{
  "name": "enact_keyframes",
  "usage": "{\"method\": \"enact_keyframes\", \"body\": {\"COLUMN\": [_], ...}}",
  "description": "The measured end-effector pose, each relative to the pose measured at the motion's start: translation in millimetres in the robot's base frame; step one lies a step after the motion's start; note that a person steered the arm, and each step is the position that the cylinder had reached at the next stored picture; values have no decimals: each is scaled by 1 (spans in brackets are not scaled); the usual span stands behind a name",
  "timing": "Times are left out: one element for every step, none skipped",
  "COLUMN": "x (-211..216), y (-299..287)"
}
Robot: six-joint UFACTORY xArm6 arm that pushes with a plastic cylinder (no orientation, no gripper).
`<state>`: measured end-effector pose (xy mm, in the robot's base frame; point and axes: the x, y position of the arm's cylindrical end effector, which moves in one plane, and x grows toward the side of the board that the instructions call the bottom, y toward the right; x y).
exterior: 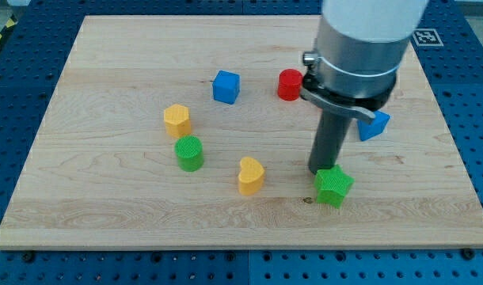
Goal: Push green star up a bit
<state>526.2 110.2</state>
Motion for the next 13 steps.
{"method": "enact_keyframes", "body": {"x": [-5, -7, 2, 35, 70, 78, 78, 78, 78, 76, 72, 72, 70], "y": [35, 75, 125, 134, 106, 54, 17, 16, 11, 10, 11, 11, 11]}}
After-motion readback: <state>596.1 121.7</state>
